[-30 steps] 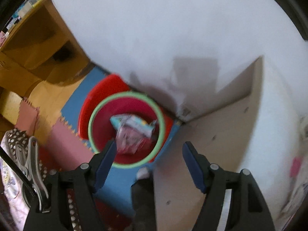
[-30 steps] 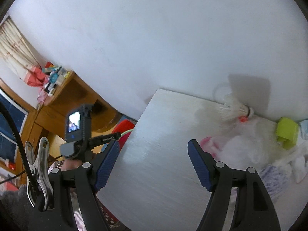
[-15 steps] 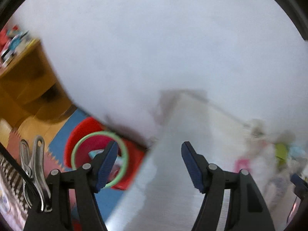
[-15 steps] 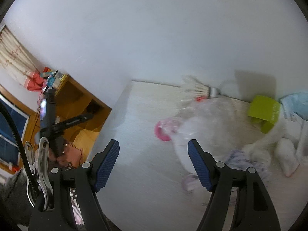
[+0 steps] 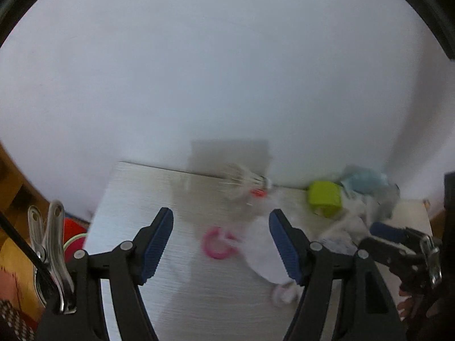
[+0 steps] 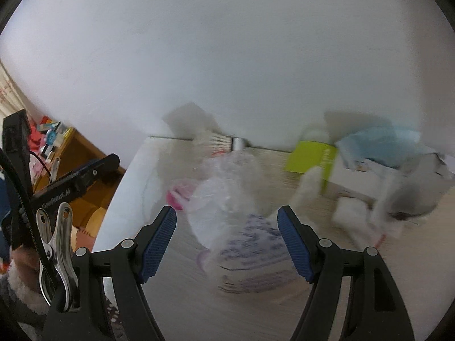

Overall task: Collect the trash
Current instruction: 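Move both grippers up from the bucket back over the table trash, then close the right gripper on the clear plastic bag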

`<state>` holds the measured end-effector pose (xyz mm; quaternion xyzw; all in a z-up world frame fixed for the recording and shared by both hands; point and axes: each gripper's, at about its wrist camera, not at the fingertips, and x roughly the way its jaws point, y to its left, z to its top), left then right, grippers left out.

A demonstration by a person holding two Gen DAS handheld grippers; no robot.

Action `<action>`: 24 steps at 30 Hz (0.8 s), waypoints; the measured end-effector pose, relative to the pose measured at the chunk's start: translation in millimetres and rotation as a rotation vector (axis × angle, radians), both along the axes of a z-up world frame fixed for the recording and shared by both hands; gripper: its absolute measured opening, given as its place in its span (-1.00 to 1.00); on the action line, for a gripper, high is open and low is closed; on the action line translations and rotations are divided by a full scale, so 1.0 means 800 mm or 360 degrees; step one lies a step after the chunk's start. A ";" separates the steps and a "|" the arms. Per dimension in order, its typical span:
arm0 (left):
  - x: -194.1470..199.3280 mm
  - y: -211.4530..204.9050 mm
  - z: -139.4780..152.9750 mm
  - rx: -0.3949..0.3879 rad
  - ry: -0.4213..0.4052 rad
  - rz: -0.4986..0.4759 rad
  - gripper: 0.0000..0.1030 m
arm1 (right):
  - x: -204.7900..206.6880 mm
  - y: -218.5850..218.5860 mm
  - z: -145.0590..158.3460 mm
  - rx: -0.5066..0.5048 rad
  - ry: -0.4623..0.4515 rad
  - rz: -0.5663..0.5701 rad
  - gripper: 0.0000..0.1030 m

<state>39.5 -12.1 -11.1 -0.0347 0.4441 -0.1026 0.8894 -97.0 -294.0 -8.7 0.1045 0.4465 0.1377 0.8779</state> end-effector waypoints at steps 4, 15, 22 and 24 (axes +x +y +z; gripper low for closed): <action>-0.011 -0.018 -0.011 0.0024 0.0031 -0.0084 0.43 | -0.009 -0.018 -0.005 0.0012 0.0018 -0.0050 0.46; -0.032 0.003 -0.059 -0.0039 0.0270 -0.0074 0.43 | 0.012 0.003 -0.015 0.0001 0.0065 0.0053 0.46; -0.025 -0.002 -0.087 -0.0256 0.0430 -0.0083 0.43 | 0.075 0.035 -0.056 -0.0054 0.0212 0.0205 0.46; -0.021 -0.006 -0.095 -0.0266 0.0459 -0.0085 0.43 | 0.091 0.042 -0.072 -0.0119 0.0230 0.0232 0.46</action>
